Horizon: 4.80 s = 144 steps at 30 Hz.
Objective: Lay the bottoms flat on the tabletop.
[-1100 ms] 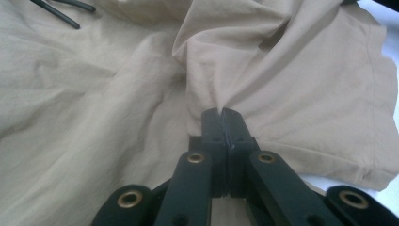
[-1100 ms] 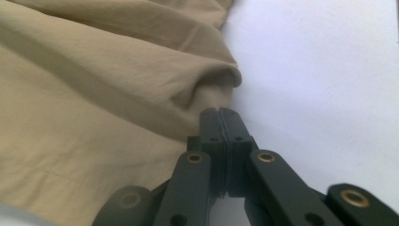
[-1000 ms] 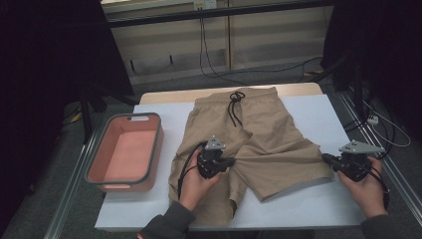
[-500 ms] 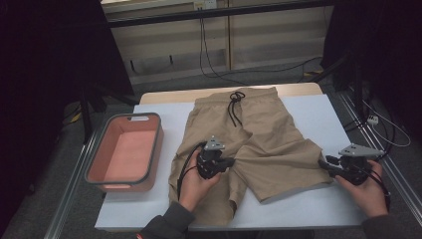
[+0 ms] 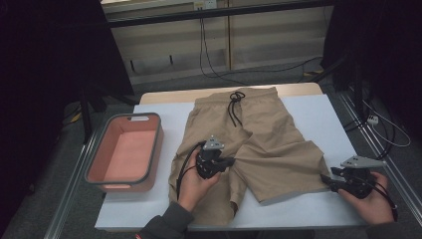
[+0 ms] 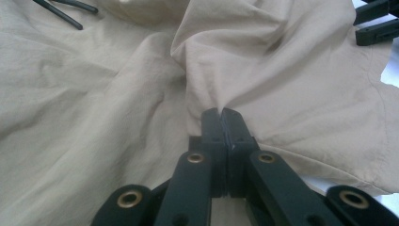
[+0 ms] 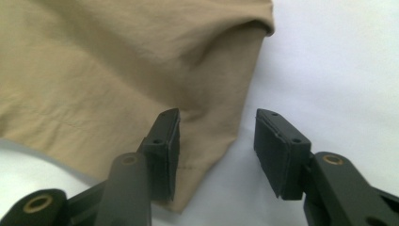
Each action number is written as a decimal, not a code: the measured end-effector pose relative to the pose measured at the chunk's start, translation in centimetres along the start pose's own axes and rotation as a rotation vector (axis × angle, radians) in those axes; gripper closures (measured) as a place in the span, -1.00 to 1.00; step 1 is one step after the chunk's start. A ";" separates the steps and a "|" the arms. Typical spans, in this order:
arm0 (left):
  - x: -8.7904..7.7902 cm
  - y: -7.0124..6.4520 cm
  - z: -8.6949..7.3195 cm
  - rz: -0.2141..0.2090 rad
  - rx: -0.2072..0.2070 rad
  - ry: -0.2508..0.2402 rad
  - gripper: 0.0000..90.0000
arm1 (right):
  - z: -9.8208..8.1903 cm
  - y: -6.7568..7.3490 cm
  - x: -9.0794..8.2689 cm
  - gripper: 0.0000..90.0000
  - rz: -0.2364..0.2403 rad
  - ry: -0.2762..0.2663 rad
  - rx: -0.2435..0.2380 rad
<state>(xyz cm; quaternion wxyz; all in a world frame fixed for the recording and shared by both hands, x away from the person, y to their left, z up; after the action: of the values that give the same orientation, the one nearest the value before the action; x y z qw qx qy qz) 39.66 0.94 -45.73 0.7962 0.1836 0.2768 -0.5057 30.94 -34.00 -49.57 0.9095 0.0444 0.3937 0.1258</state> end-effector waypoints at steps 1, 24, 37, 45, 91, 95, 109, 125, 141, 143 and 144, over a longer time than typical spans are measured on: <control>0.0 0.0 0.0 0.000 0.000 0.001 0.99 | -0.1 0.0 -0.1 0.23 0.007 -0.001 0.008; 0.5 0.2 -0.5 0.000 -0.015 0.014 0.99 | 4.7 -2.6 2.7 0.99 0.016 -0.099 0.080; 0.3 -0.1 -0.3 -0.008 -0.003 0.010 0.98 | 4.1 -1.9 3.3 0.48 -0.049 -0.071 -0.007; 0.4 -0.3 -0.3 -0.012 -0.003 0.013 0.98 | 4.2 -0.5 1.1 0.11 -0.013 -0.121 -0.062; 0.5 -0.7 -0.1 -0.011 0.009 0.008 0.97 | 0.9 9.9 3.8 0.22 0.263 0.067 -0.237; 0.4 -0.8 -0.1 -0.012 0.012 0.010 0.97 | 1.0 9.8 3.8 0.54 0.280 0.060 -0.222; 0.5 -1.0 0.0 -0.018 0.013 0.000 0.97 | 1.2 9.9 3.9 1.00 0.296 0.061 -0.195; 0.9 -2.1 0.4 -0.062 0.033 0.000 0.96 | -0.8 10.4 1.0 1.00 0.374 0.100 -0.199; 1.5 -3.5 0.6 -0.100 0.053 0.006 0.91 | -2.3 11.2 -1.1 0.74 0.440 0.112 -0.206; 1.5 -3.5 0.6 -0.101 0.052 0.005 0.91 | -1.7 10.8 -1.2 0.58 0.423 0.083 -0.192; 1.5 -3.4 0.6 -0.101 0.051 0.004 0.91 | -1.4 10.5 -1.3 0.55 0.413 0.070 -0.188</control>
<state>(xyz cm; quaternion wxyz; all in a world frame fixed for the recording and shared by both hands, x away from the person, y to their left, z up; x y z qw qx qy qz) 37.20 -1.93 -46.25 0.7642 0.1908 0.2743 -0.5517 27.05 -24.20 -47.69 0.8504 0.0347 0.3939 0.3471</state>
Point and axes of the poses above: each handheld gripper's, and its own axes: x roughly forward along the jaws, z roughly out of its top, y roughly to its left, the point moved 6 cm from there along x, roughly forward along the jaws, and after that the axes turned 14 degrees about x, right-handed, at the moved point
